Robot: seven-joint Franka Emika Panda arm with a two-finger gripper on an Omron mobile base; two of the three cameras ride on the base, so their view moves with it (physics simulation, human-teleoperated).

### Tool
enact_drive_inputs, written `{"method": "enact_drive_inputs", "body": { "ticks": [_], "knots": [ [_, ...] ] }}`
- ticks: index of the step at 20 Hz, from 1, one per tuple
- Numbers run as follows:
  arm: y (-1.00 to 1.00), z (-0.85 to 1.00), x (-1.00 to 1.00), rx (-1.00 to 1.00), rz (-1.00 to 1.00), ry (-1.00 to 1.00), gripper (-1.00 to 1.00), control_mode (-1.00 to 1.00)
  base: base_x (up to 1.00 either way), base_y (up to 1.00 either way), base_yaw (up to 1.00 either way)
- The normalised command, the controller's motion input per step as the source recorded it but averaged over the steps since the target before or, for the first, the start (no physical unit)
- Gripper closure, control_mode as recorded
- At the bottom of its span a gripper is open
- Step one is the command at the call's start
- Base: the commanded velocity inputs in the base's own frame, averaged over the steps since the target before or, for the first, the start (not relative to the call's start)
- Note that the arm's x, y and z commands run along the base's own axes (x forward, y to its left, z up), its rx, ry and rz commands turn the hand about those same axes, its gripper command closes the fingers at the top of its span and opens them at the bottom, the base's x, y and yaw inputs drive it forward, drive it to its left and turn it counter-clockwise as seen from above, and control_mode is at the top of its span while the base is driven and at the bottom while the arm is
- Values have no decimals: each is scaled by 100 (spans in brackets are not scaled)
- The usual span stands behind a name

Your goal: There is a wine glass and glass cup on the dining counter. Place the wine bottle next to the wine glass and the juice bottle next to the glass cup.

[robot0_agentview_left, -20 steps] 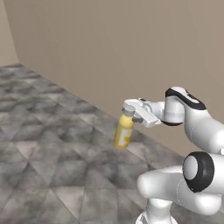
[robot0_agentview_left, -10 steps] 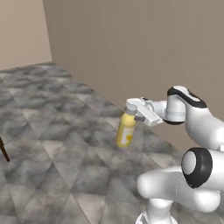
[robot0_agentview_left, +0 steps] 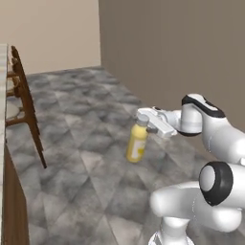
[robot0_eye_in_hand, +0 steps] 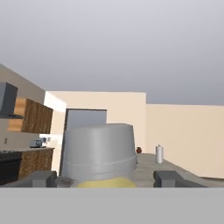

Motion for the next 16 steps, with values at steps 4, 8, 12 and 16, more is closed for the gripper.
{"method": "enact_drive_inputs", "body": {
  "ticks": [4, 8, 12, 16],
  "knots": [
    [0, 0, 0, 0, 0, 0, 100, 100, 86, 0, 13],
    [0, 0, 0, 0, 0, 0, 100, 100, 88, -2, 3],
    [0, 0, 0, 0, 0, 0, 100, 100, 88, -3, 2],
    [0, 0, 0, 0, 0, 0, 100, 100, 88, -3, 2]
  ]
}}
